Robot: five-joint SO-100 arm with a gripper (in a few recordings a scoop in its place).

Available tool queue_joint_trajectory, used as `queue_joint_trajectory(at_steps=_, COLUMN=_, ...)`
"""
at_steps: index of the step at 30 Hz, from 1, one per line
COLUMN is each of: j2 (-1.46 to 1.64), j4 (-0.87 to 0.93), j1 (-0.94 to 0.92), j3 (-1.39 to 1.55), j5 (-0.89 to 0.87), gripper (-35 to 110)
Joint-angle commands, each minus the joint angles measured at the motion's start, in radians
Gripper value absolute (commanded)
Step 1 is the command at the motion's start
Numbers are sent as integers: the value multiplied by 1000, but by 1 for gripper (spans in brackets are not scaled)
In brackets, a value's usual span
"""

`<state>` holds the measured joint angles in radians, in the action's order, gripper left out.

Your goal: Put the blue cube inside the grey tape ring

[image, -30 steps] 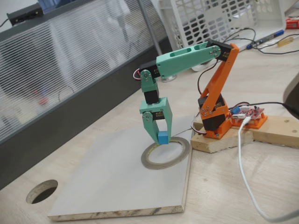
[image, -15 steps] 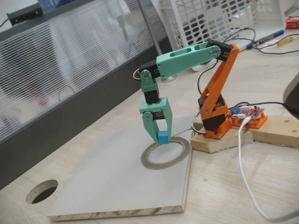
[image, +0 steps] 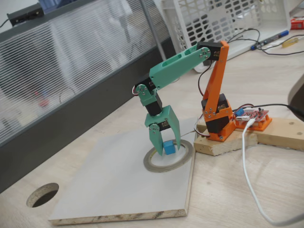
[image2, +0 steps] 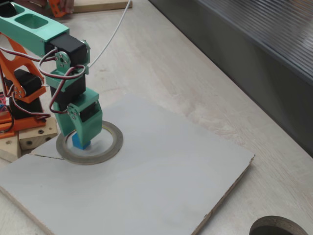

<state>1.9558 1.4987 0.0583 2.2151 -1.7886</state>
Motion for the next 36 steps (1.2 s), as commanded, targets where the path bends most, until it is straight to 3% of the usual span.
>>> queue_joint_trajectory(at_steps=1, j2=15, j4=15, j1=0, j3=-6, j5=-18, gripper=38)
queue_joint_trajectory(at_steps=11, j2=21, j4=15, j1=0, j3=-18, j5=-18, gripper=38)
queue_joint_trajectory(at_steps=21, j2=210, j4=155, j1=0, j3=-225, j5=-18, gripper=38)
queue_joint_trajectory(at_steps=36, j2=196, j4=147, j1=0, j3=-216, j5=-18, gripper=38)
